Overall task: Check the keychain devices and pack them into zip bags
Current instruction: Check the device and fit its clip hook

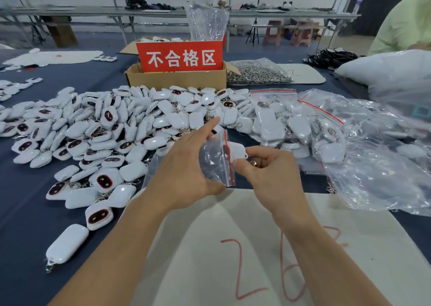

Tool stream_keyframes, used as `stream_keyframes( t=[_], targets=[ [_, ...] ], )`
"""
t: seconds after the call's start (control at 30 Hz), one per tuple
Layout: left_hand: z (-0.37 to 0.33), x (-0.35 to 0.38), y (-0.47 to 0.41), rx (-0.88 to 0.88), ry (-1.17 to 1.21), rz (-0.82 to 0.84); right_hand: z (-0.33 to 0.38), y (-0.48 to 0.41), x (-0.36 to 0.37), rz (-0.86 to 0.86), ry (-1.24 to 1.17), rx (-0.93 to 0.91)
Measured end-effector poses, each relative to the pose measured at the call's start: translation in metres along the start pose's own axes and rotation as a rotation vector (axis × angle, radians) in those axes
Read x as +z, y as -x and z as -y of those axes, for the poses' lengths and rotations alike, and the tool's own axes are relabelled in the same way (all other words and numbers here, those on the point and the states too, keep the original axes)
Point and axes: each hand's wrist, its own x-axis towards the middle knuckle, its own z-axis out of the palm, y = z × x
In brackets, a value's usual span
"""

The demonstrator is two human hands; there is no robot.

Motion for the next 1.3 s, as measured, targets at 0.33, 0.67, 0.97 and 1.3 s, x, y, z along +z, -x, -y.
stream_keyframes(
  t=[0.33,0.67,0.97,1.3],
  targets=[
    [0.000,0.003,-0.002,0.065,0.334,-0.110,0.013,-0.004,-0.011,-0.022,-0.409,0.060],
    [0.010,-0.054,-0.009,0.075,0.997,-0.530,0.000,-0.006,-0.008,-0.020,-0.335,0.215],
    [0.024,-0.068,-0.007,0.005,0.082,-0.772,-0.020,-0.021,0.045,0.170,0.395,-0.091],
    [0.038,-0.006,-0.011,-0.263,-0.282,-0.112,-0.019,-0.076,0.088,0.408,0.822,-0.409]
  ],
)
